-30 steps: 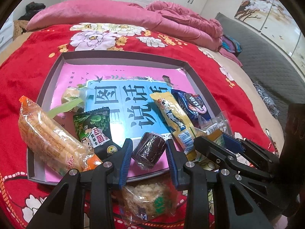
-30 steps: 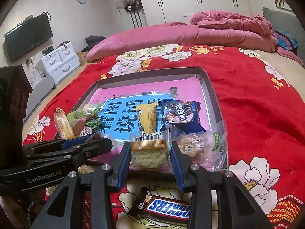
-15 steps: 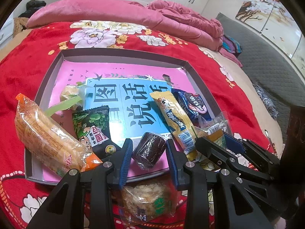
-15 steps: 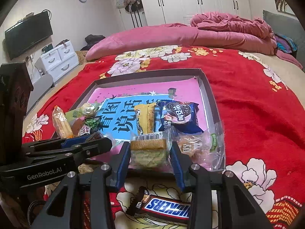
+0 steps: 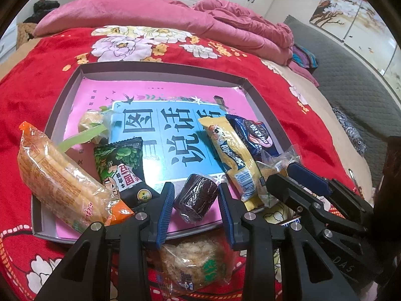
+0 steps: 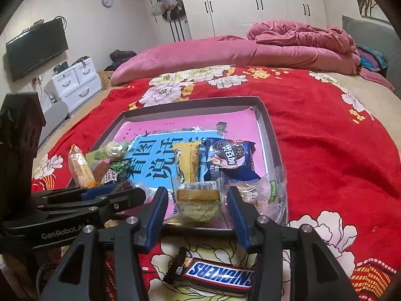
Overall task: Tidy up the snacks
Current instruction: 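Lower the chocolate and rice-cake packet into the tray, opening both tools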
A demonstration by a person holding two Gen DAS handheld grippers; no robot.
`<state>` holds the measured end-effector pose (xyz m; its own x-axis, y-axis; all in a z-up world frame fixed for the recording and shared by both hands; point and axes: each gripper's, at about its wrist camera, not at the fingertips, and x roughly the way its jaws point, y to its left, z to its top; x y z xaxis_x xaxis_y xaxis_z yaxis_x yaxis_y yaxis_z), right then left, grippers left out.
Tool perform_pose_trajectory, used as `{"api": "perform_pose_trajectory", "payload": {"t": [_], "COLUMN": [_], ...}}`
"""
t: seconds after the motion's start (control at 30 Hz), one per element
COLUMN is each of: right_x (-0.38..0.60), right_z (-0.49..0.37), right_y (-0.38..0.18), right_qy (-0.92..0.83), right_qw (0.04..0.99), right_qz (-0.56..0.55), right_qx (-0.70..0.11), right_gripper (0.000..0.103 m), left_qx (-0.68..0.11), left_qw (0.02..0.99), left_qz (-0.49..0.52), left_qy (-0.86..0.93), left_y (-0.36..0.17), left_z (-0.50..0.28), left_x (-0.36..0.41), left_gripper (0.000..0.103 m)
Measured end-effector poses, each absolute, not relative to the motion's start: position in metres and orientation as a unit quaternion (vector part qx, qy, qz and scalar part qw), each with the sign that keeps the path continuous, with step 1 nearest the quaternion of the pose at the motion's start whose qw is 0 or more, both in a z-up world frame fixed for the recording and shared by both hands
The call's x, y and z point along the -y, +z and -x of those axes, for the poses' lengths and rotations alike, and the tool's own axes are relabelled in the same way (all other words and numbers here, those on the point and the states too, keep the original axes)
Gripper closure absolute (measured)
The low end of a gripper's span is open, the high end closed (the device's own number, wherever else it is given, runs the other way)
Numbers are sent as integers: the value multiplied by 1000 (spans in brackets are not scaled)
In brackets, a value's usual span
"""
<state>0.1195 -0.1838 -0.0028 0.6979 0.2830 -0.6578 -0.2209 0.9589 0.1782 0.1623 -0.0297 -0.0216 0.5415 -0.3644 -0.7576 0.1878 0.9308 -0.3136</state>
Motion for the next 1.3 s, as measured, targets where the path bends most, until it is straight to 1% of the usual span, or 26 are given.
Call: {"api": "perform_pose_trajectory", "payload": {"t": [0.23, 0.4, 0.6, 0.8, 0.83, 0.87, 0.97, 1.07, 1.3], "right_x": [186, 188, 196, 200, 200, 200, 199, 200, 203], "right_z": [-119, -118, -117, -117, -117, -117, -116, -116, -114], "right_y": [-1, 1, 4, 6, 6, 7, 7, 7, 11], "right_qy": [136, 134, 126, 124, 125, 125, 125, 125, 125], "right_qw": [921, 923, 926, 927, 928, 928, 929, 929, 932], "right_qz": [-46, -50, -62, -71, -71, -71, -69, -71, -76], "right_qx": [-361, -357, -351, -346, -344, -344, -343, -340, -333], "right_gripper": [52, 48, 46, 44, 43, 42, 42, 41, 37], "left_qx": [-454, -455, -456, -451, -449, -449, -443, -438, -428], "left_qw": [871, 870, 868, 870, 871, 871, 875, 877, 882], "left_qz": [99, 102, 110, 114, 115, 114, 108, 108, 107], "left_qy": [-156, -158, -161, -163, -164, -165, -163, -166, -167], "left_y": [-23, -23, -22, -19, -19, -18, -15, -12, -6], "left_z": [-163, -163, -163, -162, -161, -161, -159, -158, -154], "left_x": [31, 31, 28, 25, 24, 24, 24, 23, 21], "left_gripper": [66, 65, 60, 53, 51, 47, 41, 38, 35]}}
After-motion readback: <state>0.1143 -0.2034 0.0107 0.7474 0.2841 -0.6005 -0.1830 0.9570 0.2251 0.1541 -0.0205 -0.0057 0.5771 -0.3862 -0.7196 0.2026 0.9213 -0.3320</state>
